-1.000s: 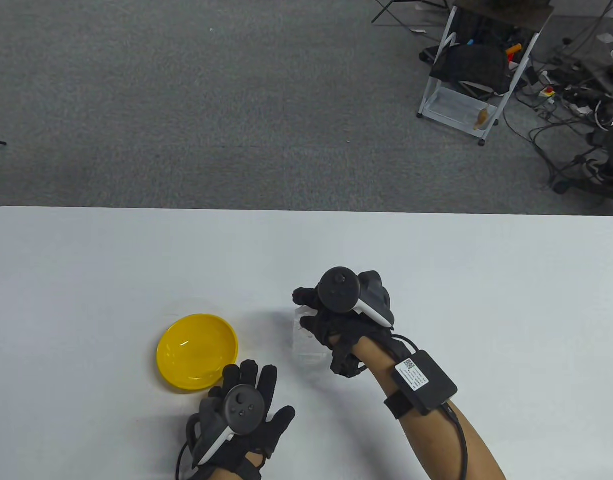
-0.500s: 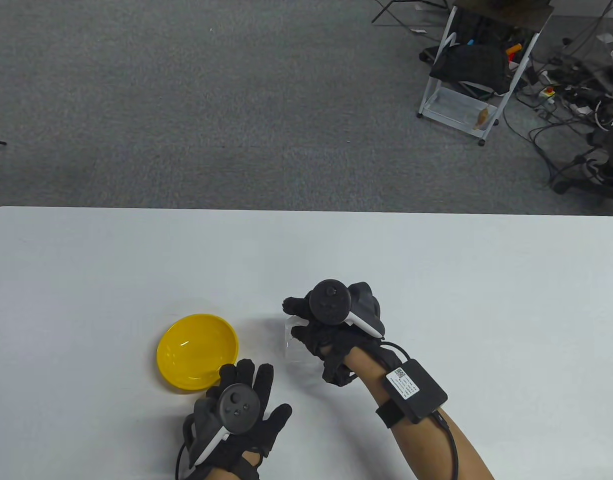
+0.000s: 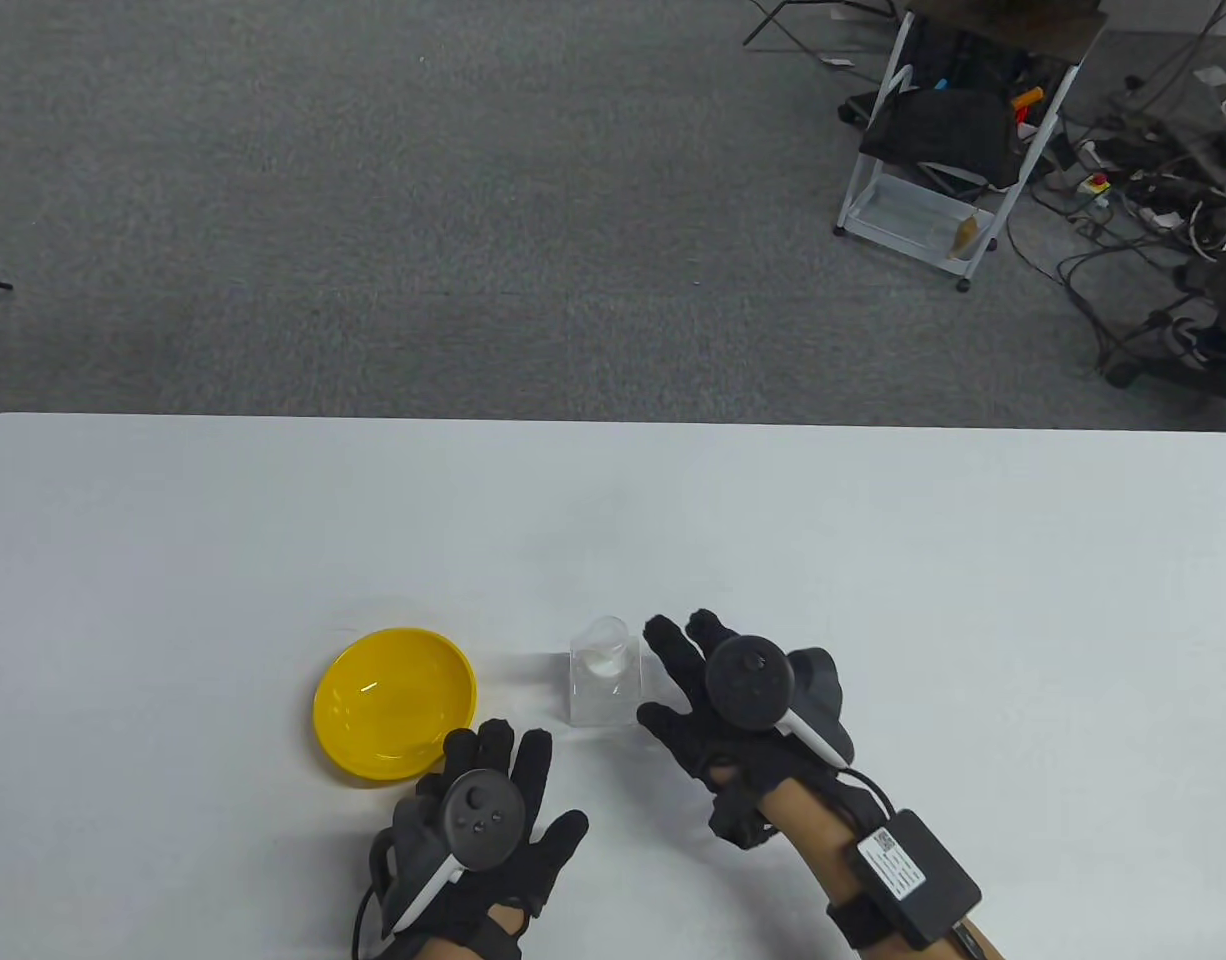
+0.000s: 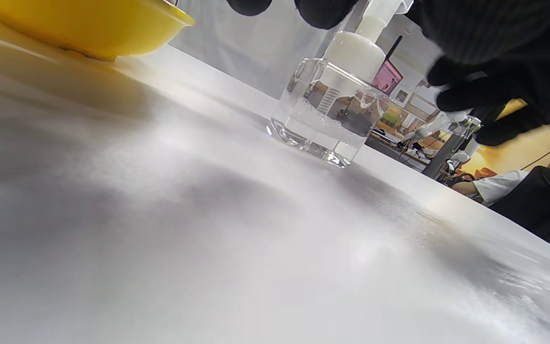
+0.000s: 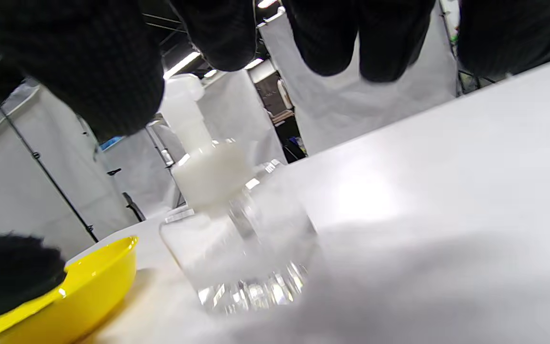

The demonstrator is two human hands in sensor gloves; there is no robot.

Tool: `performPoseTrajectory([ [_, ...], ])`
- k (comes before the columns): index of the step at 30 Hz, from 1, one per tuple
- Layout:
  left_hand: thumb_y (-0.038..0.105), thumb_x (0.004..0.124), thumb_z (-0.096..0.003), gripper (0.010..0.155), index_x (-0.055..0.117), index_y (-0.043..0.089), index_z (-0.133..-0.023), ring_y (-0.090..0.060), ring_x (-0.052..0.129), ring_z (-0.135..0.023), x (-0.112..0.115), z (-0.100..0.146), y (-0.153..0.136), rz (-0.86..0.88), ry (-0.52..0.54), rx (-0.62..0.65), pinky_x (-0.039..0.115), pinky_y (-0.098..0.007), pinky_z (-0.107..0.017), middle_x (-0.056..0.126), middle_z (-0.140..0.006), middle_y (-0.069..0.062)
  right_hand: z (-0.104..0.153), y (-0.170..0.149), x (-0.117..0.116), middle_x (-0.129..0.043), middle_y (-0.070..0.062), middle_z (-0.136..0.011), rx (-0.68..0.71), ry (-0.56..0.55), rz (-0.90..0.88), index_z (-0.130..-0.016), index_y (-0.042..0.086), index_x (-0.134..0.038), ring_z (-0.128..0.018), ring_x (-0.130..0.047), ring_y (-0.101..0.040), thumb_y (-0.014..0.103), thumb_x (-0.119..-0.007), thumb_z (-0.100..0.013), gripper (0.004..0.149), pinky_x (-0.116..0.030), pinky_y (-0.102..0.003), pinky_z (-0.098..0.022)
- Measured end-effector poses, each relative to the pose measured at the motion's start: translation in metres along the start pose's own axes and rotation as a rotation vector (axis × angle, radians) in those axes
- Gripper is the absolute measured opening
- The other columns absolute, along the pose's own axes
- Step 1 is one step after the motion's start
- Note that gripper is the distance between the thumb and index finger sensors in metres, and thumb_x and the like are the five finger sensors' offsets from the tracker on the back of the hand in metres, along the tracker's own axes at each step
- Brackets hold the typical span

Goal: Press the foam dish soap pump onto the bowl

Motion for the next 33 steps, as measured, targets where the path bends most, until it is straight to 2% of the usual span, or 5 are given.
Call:
performPoseTrajectory([
  [2, 0.071, 0.069, -0.0375, 0.084, 0.036, 0.038, -0.108, -0.038, 0.010, -0.109, 0.001, 0.001, 0.003, -0.004, -0.005, 0.008, 0.024, -0.069, -0.072, 0.019, -0.118, -0.004, 0.020, -0.014, -0.007, -0.023, -0.024, -0.112, -0.031, 0.005, -0.018, -0.106, 0.032, -0.046, -0.100, -0.028, -0.057, 0.057, -0.081, -0.040, 0.079, -0.051, -0.081, -0.058],
  [6, 0.072, 0.068, -0.0373, 0.085, 0.035, 0.039, -0.108, -0.037, 0.007, -0.109, 0.005, 0.002, 0.008, -0.018, -0.022, 0.019, 0.023, -0.070, -0.072, 0.017, -0.118, -0.003, 0.054, -0.042, -0.029, -0.016, -0.023, -0.112, -0.088, 0.018, 0.044, -0.107, 0.033, -0.039, -0.099, -0.017, -0.056, 0.060, -0.078, -0.040, 0.082, -0.041, -0.085, -0.057],
  [17, 0.071, 0.068, -0.0376, 0.084, 0.035, 0.038, -0.108, -0.038, 0.009, -0.109, 0.012, 0.002, 0.014, -0.045, -0.045, 0.024, 0.025, -0.069, -0.073, 0.018, -0.118, -0.004, 0.064, -0.051, -0.039, -0.015, -0.023, -0.111, -0.108, 0.066, 0.054, -0.107, 0.033, -0.036, -0.099, -0.016, -0.055, 0.061, -0.075, -0.041, 0.082, -0.036, -0.086, -0.056],
  [25, 0.069, 0.070, -0.0380, 0.083, 0.040, 0.036, -0.108, -0.038, 0.011, -0.109, -0.012, -0.002, -0.005, -0.004, 0.019, -0.071, 0.027, -0.068, -0.074, 0.020, -0.118, -0.005, 0.064, -0.053, -0.031, -0.015, -0.023, -0.111, -0.113, 0.037, 0.033, -0.107, 0.033, -0.037, -0.100, -0.017, -0.055, 0.061, -0.075, -0.041, 0.081, -0.037, -0.086, -0.057],
  [33, 0.069, 0.070, -0.0377, 0.084, 0.040, 0.035, -0.108, -0.037, 0.014, -0.110, -0.067, -0.013, -0.060, -0.047, 0.135, -0.295, 0.031, -0.066, -0.075, 0.021, -0.118, -0.004, 0.063, -0.060, -0.027, -0.015, -0.024, -0.111, -0.131, 0.024, 0.009, -0.107, 0.032, -0.038, -0.100, -0.019, -0.055, 0.060, -0.075, -0.041, 0.081, -0.038, -0.085, -0.057],
])
Point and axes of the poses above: the tracker on the back of each hand, its own y axis roughly to the thumb side, its own z axis roughly from the fingertips to the wrist, x = y × z, the point moved 4 cm from there along -z, roughly from the wrist to the fingertips
